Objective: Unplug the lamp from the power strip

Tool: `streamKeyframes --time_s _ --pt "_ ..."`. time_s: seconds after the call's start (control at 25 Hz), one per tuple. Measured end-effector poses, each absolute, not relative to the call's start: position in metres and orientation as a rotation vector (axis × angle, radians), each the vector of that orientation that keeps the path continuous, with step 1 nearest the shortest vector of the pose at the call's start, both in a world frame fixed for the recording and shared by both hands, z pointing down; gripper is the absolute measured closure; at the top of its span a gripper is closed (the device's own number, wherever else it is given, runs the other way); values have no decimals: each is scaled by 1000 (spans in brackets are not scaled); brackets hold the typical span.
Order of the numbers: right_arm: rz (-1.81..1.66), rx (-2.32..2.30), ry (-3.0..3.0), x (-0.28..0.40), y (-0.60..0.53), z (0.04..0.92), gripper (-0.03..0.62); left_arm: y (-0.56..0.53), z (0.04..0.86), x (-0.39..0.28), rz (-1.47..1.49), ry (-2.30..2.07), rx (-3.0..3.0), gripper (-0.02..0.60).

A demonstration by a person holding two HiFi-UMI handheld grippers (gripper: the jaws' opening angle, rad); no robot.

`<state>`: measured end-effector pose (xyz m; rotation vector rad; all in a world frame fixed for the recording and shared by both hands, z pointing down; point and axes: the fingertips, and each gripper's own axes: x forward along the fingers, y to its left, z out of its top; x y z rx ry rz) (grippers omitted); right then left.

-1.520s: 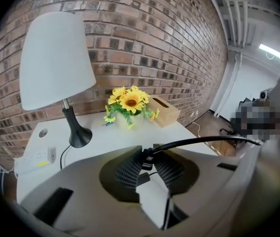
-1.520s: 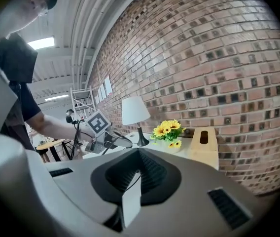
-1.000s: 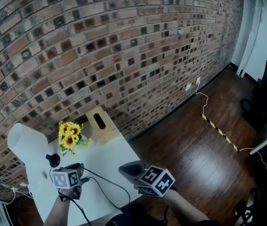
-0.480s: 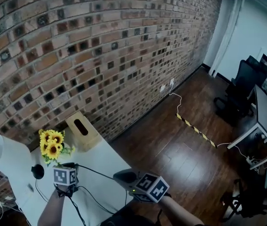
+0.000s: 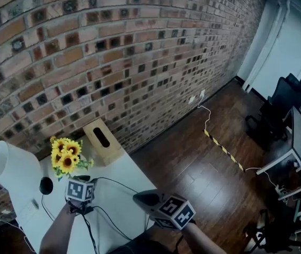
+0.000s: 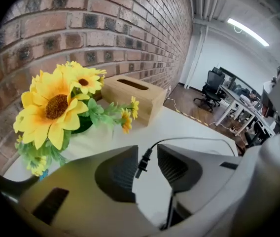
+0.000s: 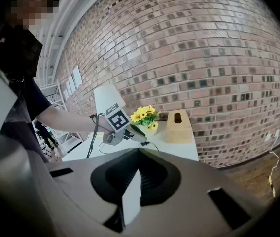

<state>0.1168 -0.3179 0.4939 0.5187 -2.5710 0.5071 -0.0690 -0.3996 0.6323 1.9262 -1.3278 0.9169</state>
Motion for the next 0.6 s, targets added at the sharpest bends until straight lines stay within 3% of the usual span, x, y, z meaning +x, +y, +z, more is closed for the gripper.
streamKeyframes --time_s 0.6 --pt "472 417 -2549 78 -309 495 592 -385 610 -81 741 -1332 1970 436"
